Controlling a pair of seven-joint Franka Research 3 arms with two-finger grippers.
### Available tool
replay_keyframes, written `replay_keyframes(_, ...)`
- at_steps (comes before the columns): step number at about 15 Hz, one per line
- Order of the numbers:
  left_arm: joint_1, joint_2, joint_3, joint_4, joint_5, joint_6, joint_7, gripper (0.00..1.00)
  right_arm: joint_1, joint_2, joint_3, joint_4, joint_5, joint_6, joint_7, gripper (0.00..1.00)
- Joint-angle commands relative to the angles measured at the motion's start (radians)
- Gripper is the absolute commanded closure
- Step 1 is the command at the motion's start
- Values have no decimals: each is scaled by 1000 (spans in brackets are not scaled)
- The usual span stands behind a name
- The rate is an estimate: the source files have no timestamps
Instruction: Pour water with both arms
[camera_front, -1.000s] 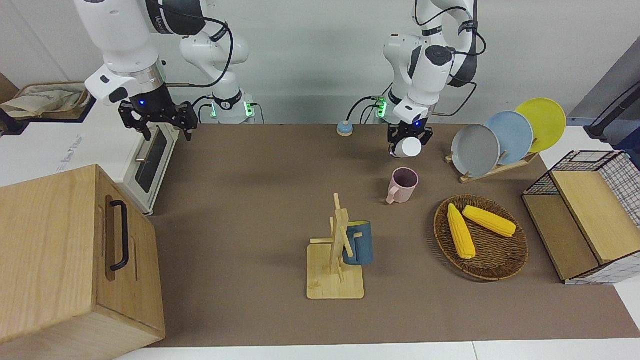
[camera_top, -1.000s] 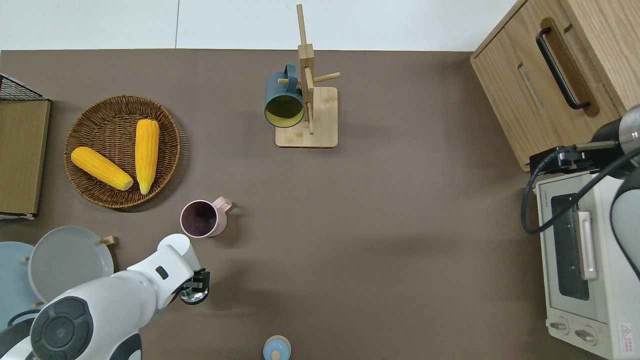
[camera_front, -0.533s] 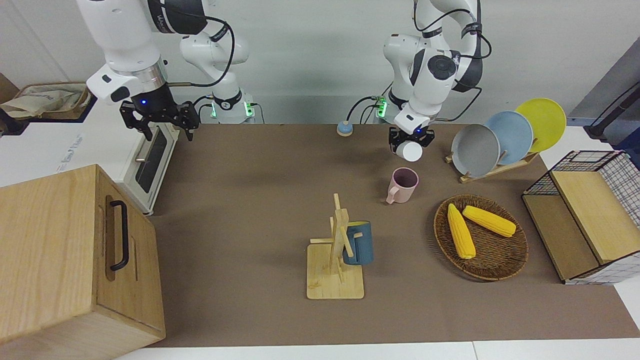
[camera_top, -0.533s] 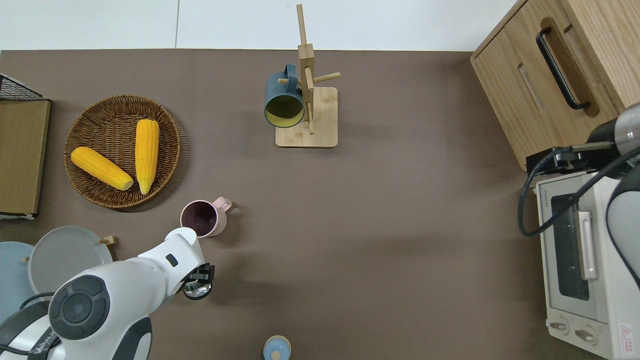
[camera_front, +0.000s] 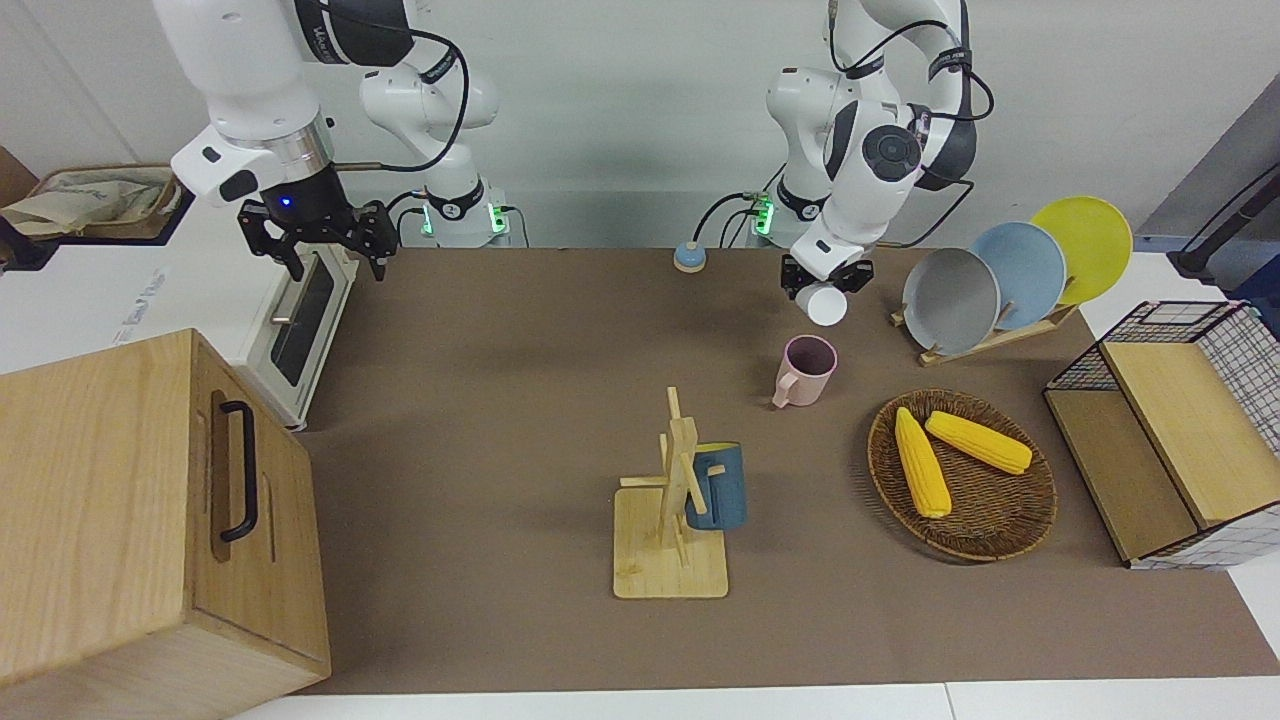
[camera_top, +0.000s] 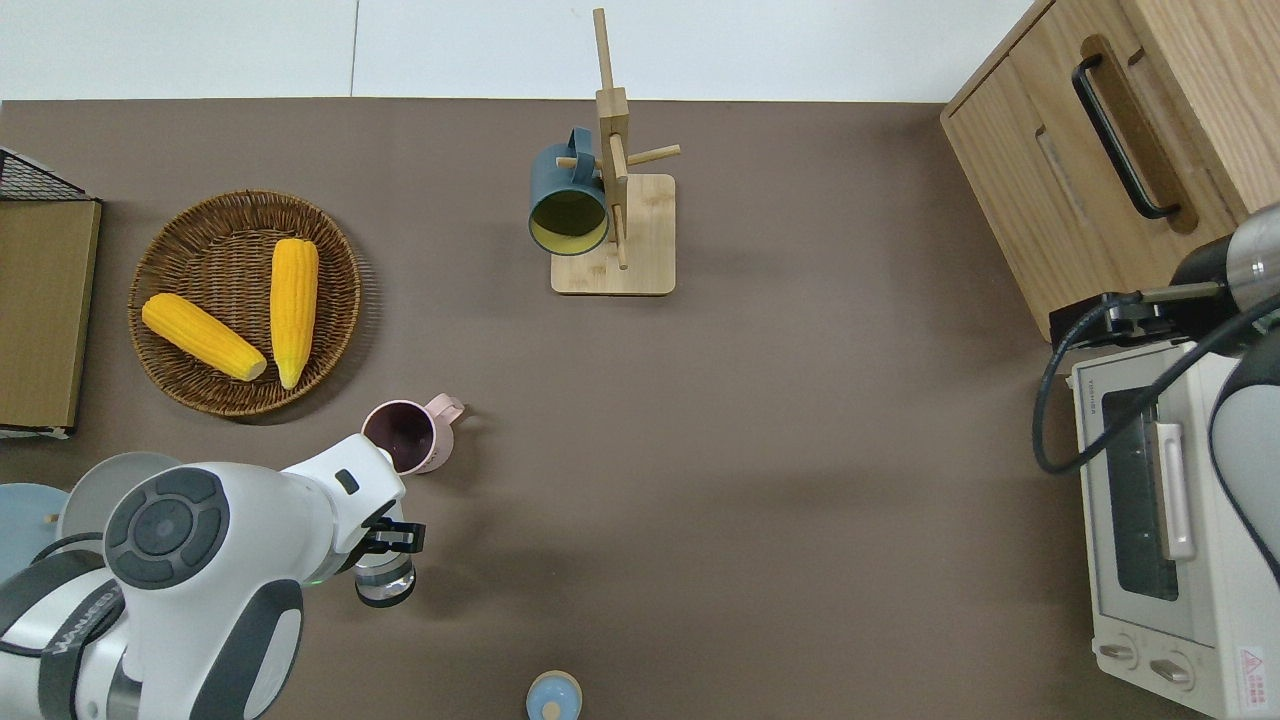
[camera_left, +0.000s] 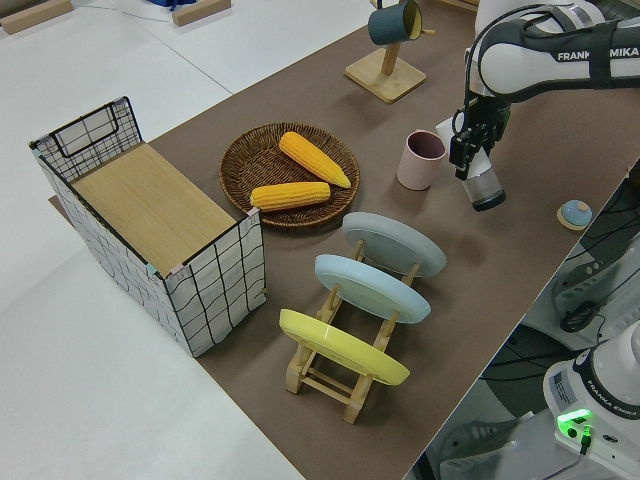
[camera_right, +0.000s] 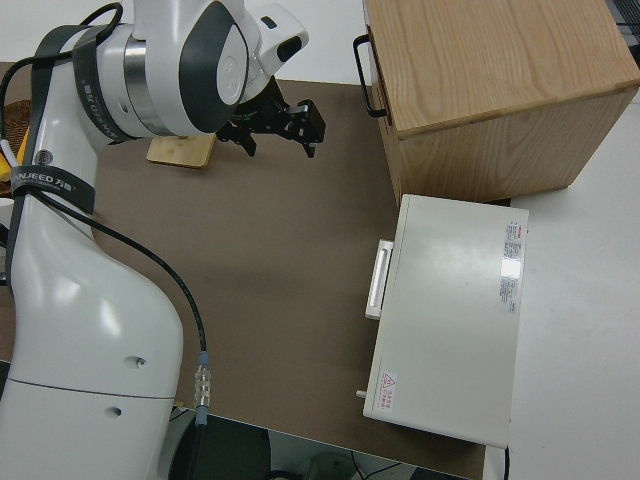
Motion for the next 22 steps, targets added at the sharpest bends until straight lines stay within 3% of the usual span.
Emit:
replay_keyframes(1,0,49,6,85,-23,-64,18,1000,-9,-8,7,0,7,2,-18,13)
replay_keyframes(5,0,51,6,128,-35,-137,20,1000,-9,-6,7,0,7,2,-18,11)
replay_keyframes(22,-2,54,6,128,-35,-160,18,1000,-9,-8,7,0,7,0,-18,13)
